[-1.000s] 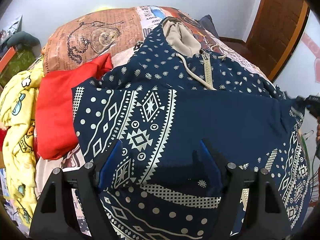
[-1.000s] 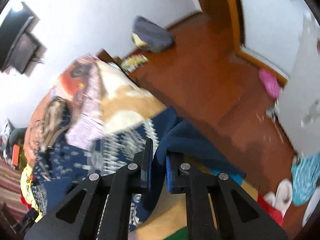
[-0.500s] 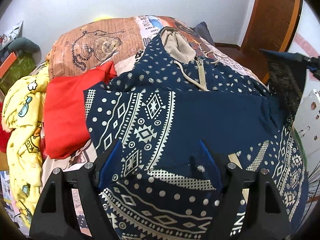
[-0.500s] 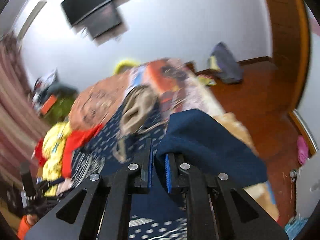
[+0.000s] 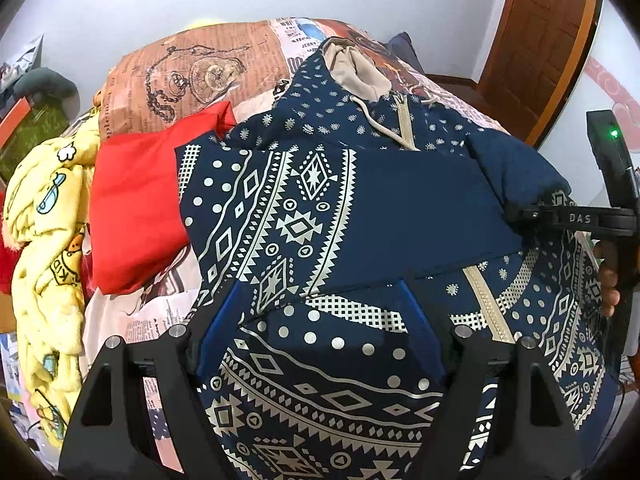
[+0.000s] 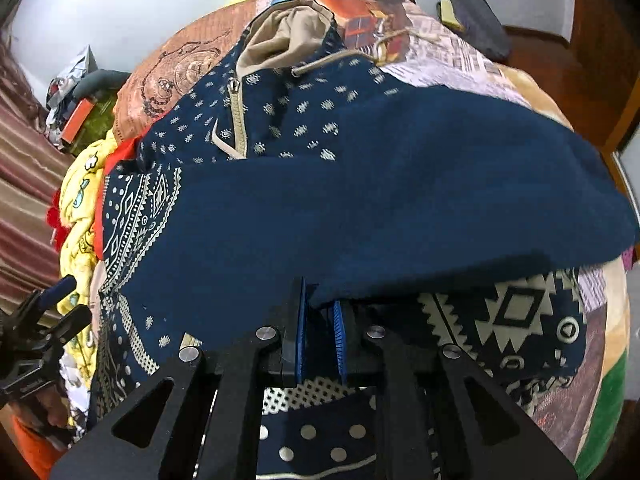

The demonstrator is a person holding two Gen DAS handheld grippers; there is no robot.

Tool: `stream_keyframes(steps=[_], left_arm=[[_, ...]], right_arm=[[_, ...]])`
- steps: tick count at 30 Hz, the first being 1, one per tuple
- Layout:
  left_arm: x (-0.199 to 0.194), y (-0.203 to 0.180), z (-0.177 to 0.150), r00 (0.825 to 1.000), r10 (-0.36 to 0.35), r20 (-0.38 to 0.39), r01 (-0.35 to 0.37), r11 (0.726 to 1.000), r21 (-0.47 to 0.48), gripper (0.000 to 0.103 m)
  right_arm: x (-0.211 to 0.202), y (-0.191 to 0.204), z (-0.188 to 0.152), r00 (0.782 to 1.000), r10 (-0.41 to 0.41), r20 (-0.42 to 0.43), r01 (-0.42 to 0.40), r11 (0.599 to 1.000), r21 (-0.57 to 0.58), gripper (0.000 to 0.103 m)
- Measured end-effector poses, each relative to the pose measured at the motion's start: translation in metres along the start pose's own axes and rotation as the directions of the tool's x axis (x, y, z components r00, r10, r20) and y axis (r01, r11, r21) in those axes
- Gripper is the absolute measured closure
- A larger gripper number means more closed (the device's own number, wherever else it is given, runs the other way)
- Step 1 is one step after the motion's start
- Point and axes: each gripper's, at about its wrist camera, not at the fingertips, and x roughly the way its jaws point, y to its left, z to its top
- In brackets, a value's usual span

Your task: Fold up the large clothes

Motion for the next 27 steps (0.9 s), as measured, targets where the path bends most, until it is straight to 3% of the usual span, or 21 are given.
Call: stream_keyframes(steps=[2, 6, 10, 14, 21, 27], left_arm=[[0.000, -0.005, 0.002, 1.000, 0.003, 0.002, -0.003, 1.000, 0.011, 0.026], [-0.002, -0.019, 0.012, 1.000, -0.010, 0.014, 0.009, 0.999, 0.033, 0.026], [-0.006, -0.044, 0.028, 0.999, -0.018, 0.038, 0.014, 0.996, 0.086, 0.026], [-0.007, -0.074, 0.048, 0.998, -0.035, 0.055, 0.026, 0.987, 0.156, 0.026], [0.002, -0.152, 0.092, 0.989, -0.135, 0.055, 0.113, 0.951, 0.288, 0.026], [0.036, -0.232, 0.110, 0.985, -0.172, 0.000, 0.156, 0.889, 0.431, 0.026]], right_arm=[[-0.004, -0.003, -0.001, 1.000, 0.000, -0.020, 0.000, 1.000, -0.004, 0.086], [-0.022, 0.003, -0.007, 1.000, 0.003, -0.021, -0.004, 0.999, -0.046, 0.067], [-0.047, 0.005, -0.011, 0.998, -0.034, 0.058, 0.040, 0.995, -0.091, 0.062], [-0.080, -0.010, -0.013, 0.984, -0.063, 0.169, 0.074, 0.995, -0.063, 0.061], [-0.117, -0.064, -0.018, 0.957, -0.118, 0.265, 0.108, 0.993, 0.052, 0.049], [-0.114, -0.109, -0.026, 0.955, -0.172, 0.243, 0.132, 0.976, 0.172, 0.049]])
